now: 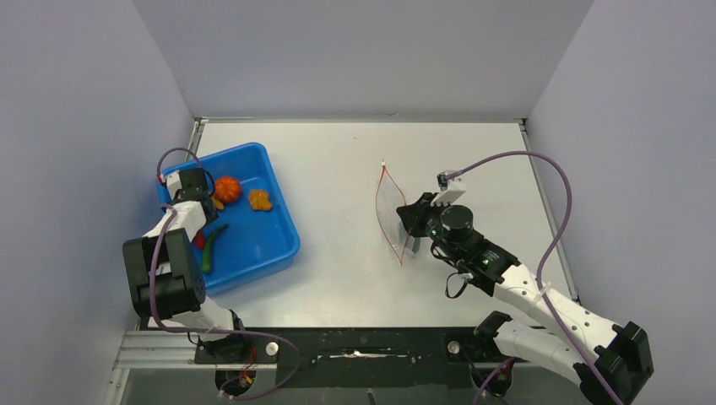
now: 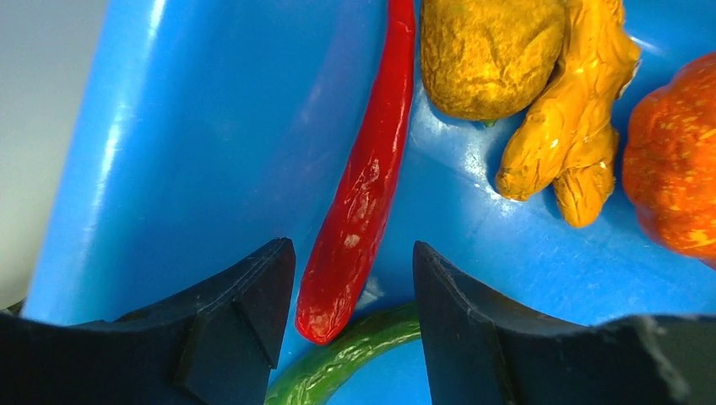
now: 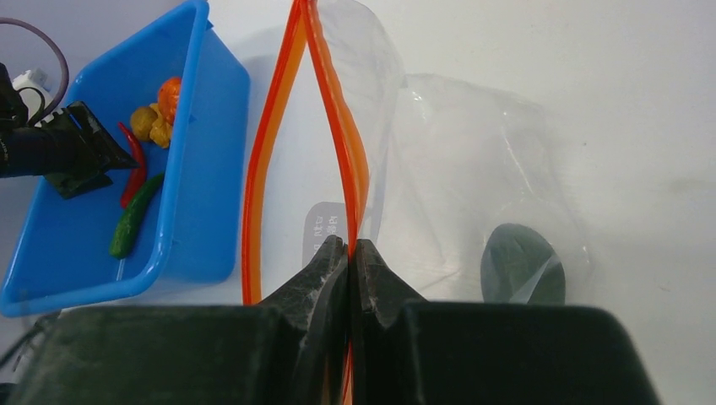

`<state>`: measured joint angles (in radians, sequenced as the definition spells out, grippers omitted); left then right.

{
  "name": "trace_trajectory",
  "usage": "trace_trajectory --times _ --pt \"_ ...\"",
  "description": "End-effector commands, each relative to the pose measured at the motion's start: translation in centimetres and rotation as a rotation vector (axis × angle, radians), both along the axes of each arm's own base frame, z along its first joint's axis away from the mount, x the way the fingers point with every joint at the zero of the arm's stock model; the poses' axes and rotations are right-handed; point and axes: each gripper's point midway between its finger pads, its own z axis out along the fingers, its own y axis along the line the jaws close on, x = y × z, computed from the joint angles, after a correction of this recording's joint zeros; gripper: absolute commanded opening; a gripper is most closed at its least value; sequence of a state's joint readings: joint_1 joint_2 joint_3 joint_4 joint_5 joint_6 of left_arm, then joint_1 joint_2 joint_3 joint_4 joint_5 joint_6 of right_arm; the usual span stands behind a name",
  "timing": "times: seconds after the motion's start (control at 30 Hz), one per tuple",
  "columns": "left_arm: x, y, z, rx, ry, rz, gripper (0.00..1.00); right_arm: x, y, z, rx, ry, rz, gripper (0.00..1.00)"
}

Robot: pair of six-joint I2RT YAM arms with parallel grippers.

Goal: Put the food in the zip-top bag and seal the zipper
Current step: Pick up the fake vegetable from the bin.

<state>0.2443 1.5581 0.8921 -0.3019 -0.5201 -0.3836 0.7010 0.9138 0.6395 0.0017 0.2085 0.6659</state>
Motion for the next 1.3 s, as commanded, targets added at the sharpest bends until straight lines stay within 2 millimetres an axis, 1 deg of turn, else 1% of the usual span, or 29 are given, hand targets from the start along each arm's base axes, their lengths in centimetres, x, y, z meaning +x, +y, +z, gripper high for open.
trace_trajectory --times 0.0,0.1,0.2,0.4,0.5,0.6,0.87,0.93,1.07,1.27 --pt "1.7 1.5 1.3 0.056 -0.048 0.033 0.53 0.4 -0.3 3.6 0.058 -0.048 -0.031 0.00" --pt "1.5 1.7 0.5 0.046 -0.031 0.041 0.53 0.4 -0.7 3.6 0.055 -0.034 -0.052 0.00" --pt "1.6 1.5 -0.2 0.019 -0.027 0.038 0.53 0.3 -1.0 3.5 0.053 -0.029 -0.069 0.00" --pt "2.2 0.6 -0.4 -0.030 -0.067 0.016 0.51 0.2 -1.1 3.8 0.039 -0.010 -0.065 0.00" --pt "2.7 -0.1 -1.1 -0.074 -0.083 -0.001 0.51 0.1 -1.0 4.1 0.064 -0.007 -0.071 0.00" --pt "2.7 -0.6 -1.8 -0.105 -0.072 -0.004 0.50 0.2 -0.8 4.2 0.083 -0.007 -0.072 0.00" --pt "3.0 -1.4 -2.2 -0.140 -0.084 -0.021 0.47 0.0 -0.9 4.6 0.069 -0.005 -0.062 0.00" --pt "3.1 -1.6 -2.2 -0.152 -0.082 -0.026 0.45 -0.1 -0.9 4.5 0.076 0.001 -0.066 0.00" --pt "2.7 -1.6 -2.0 -0.151 -0.077 -0.015 0.33 -0.4 -1.1 4.3 0.091 0.006 -0.068 0.00" --pt "2.3 -1.8 -1.2 -0.148 -0.080 -0.024 0.28 -0.7 -1.1 4.1 0.077 0.001 -0.057 0.00"
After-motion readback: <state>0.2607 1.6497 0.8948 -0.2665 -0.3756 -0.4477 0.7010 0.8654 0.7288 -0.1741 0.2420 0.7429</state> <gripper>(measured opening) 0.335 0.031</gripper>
